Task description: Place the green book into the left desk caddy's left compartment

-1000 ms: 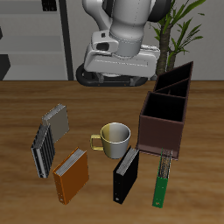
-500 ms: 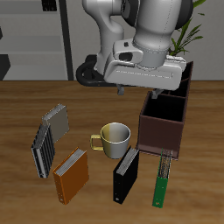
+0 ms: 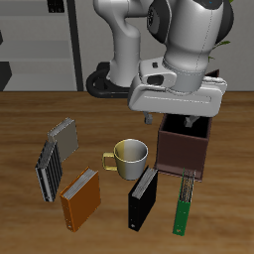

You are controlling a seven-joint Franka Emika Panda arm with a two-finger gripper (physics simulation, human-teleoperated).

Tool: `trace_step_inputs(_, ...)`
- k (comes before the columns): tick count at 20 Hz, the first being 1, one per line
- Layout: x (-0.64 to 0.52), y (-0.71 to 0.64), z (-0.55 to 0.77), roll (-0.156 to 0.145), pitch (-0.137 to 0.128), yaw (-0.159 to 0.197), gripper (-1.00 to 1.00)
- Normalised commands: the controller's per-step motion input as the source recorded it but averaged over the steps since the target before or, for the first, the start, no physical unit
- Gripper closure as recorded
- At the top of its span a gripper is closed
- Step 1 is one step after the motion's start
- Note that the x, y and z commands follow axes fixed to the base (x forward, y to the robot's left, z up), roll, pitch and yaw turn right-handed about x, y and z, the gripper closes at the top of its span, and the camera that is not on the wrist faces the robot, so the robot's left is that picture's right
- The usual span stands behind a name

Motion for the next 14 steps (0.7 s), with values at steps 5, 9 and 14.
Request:
trace_step_inputs(5,0.25,0.1,-0.22,0.032,0.006,-0.018,-1.0)
trace_step_inputs(9,0.13,0.08,-0.23,0.038,-0.036,-0.047,-1.0)
trace_step_inputs(14,0.06,0.12,-0.28,0.034,-0.019,-0.031,-1.0)
